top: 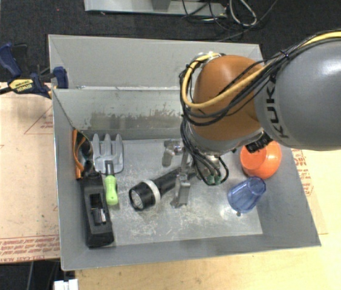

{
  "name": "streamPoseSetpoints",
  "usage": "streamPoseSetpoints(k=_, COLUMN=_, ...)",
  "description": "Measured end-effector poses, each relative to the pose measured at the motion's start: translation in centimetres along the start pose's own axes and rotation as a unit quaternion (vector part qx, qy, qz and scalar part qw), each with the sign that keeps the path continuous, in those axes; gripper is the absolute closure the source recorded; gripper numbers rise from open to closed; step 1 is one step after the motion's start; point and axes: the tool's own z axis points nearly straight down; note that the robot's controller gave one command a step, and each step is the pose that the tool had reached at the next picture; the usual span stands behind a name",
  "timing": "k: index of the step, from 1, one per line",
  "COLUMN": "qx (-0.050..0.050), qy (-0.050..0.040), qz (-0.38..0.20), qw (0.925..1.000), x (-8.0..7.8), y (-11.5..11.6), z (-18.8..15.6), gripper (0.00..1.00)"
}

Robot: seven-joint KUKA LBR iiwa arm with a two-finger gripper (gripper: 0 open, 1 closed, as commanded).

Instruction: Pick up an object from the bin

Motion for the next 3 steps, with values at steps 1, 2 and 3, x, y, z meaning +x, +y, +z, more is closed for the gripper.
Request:
streamPoseSetpoints(k=1, qx=0.0, qy=-0.0037, qz=0.001, qw=1.0, x=-0.2, y=-0.1, z=-0.3, gripper=0.0)
streamPoseSetpoints(k=2, qx=0.0, qy=-0.0068, qz=-0.126, qw=0.992, x=-3.3, y=-5.1, z=9.9, gripper=0.0)
streamPoseSetpoints(k=3, qx=-0.002, qy=-0.0088, qz=-0.075, qw=0.9971, x=-5.6, y=-4.2, z=12.1, gripper=0.0)
